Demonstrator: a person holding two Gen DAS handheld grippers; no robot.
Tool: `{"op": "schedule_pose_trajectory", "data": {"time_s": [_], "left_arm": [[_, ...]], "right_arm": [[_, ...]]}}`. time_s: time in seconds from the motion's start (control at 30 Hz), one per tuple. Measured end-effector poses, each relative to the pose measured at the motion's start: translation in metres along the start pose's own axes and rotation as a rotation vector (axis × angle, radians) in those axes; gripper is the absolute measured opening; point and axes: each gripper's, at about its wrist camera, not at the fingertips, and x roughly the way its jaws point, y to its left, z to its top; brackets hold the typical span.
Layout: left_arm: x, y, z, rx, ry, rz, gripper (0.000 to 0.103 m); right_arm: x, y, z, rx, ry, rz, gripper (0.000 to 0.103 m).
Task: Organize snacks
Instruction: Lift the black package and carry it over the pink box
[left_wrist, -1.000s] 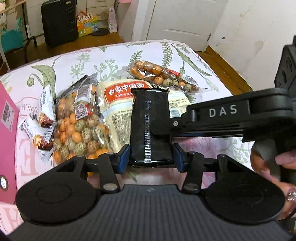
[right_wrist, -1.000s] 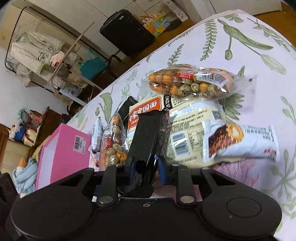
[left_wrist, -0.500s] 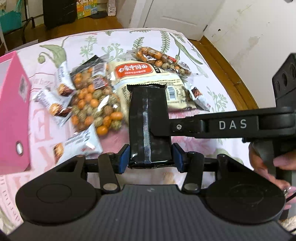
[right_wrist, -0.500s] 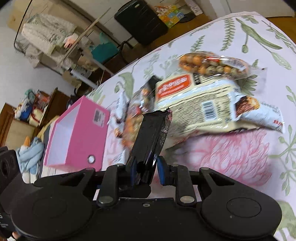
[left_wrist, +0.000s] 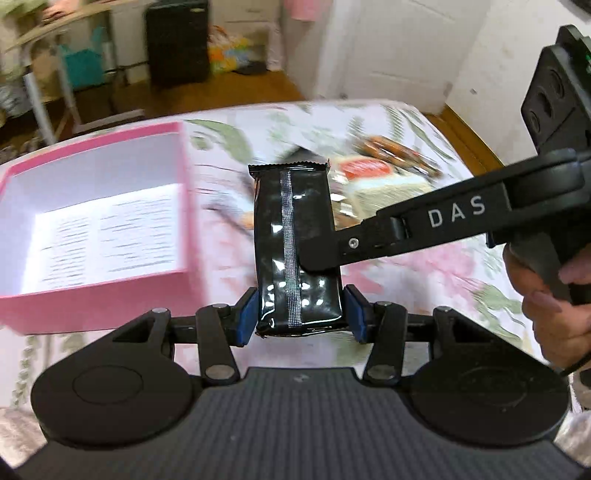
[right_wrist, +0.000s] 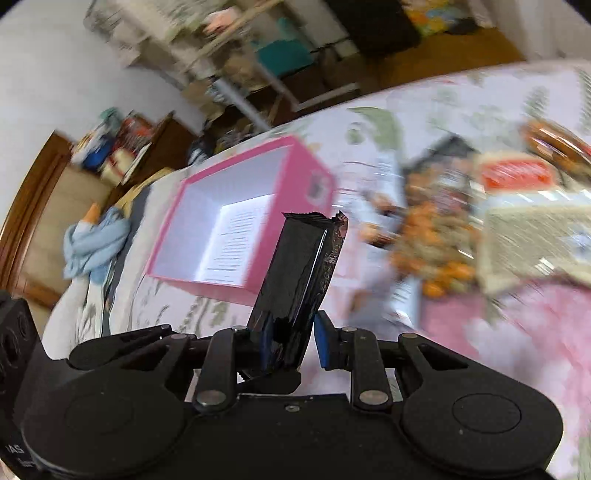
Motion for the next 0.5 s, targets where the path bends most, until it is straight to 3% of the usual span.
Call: {"op": "schedule_pose_trajectory", "data": {"time_s": [0.13, 0.27, 0.5], "left_arm": [[-0.015, 0.04, 0.006, -0.018, -0.054, 0.056, 0.048], [-0.014, 0.076, 0.021, -0.03, -0.075, 0.099, 0.048], [0.028, 0.134, 0.051, -0.117, -0.048, 0.067, 0.048]], "right_arm": [[0.031, 0.029, 0.024, -0.038, 0.013, 0.053, 0.029], [0.058, 0.052, 0.05, -0.087, 0.025, 0.046, 0.029], [0.114, 0.054, 0.099, -0.082, 0.103, -0.028, 0.029]]}}
